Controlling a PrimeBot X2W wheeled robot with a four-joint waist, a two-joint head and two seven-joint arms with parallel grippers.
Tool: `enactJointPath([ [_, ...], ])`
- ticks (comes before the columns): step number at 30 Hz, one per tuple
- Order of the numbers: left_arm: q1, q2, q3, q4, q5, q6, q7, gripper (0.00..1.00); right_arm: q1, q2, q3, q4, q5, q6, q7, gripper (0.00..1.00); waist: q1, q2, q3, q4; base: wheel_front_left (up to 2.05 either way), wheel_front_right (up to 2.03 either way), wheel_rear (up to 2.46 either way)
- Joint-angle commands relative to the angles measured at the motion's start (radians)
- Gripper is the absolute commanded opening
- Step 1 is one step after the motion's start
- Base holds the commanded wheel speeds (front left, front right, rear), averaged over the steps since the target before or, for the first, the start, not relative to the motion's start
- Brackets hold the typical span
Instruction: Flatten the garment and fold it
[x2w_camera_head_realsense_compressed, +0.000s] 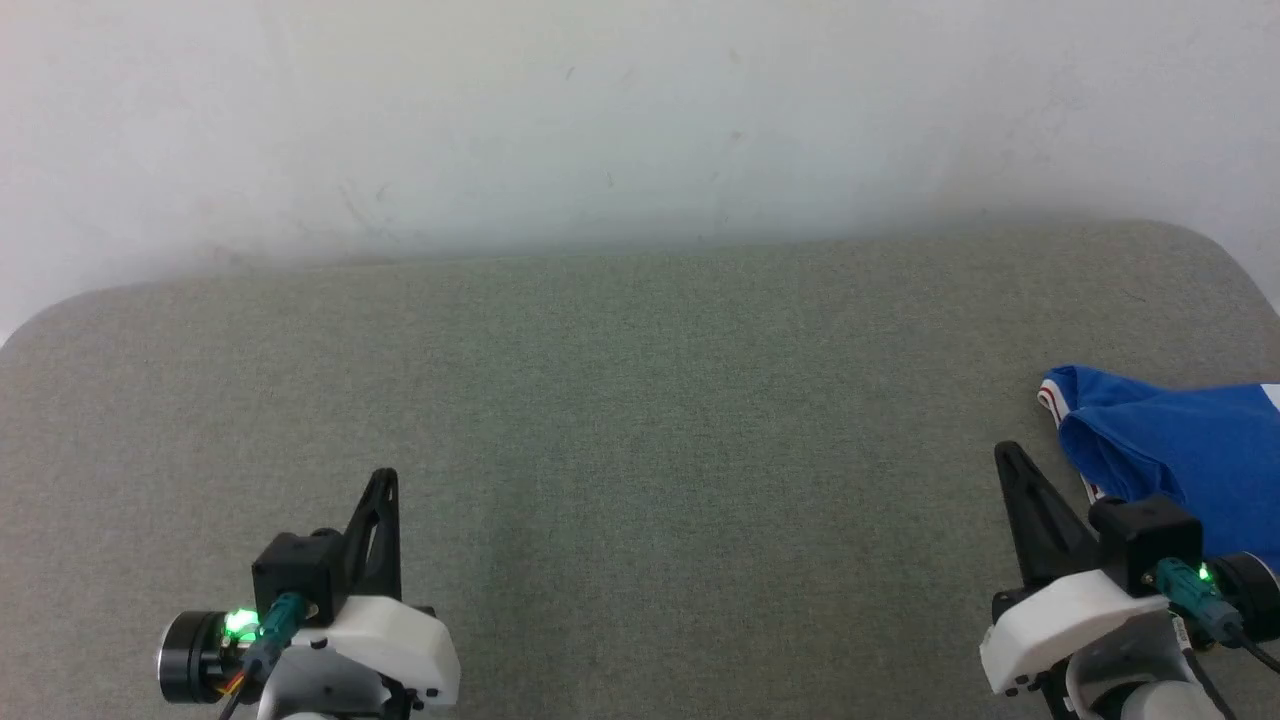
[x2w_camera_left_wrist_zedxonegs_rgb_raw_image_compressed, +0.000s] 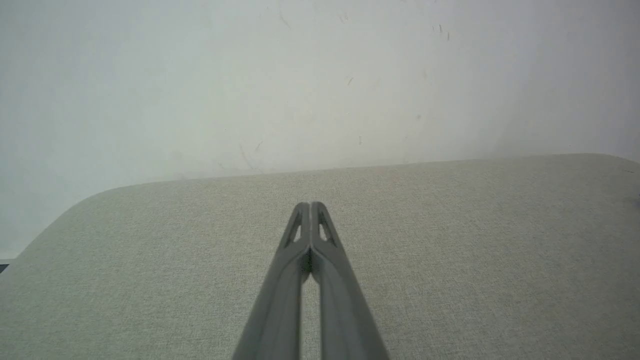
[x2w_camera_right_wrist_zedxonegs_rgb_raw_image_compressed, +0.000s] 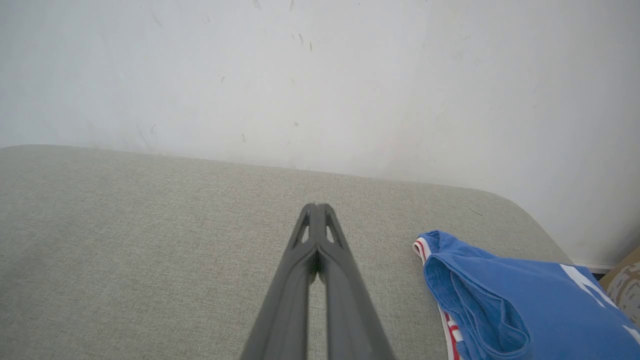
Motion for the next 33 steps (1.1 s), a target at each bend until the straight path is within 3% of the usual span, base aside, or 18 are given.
enactJointPath([
  [1, -0.023, -0.008, 0.010, 0.007, 0.018, -0.011, 0.004, 0.00, -0.019, 0.003, 0.006, 0.002, -0.011, -0.001, 0.004, 0.00, -0.0001, 0.0001, 0.000, -0.001, 0.00, 0.00, 0.00],
  [33, -0.029, -0.015, 0.017, 0.012, 0.030, -0.017, 0.011, 0.00, -0.024, 0.003, 0.013, 0.003, -0.015, -0.001, 0.009, 0.00, -0.0001, 0.0001, -0.001, -0.002, 0.00, 0.00, 0.00],
])
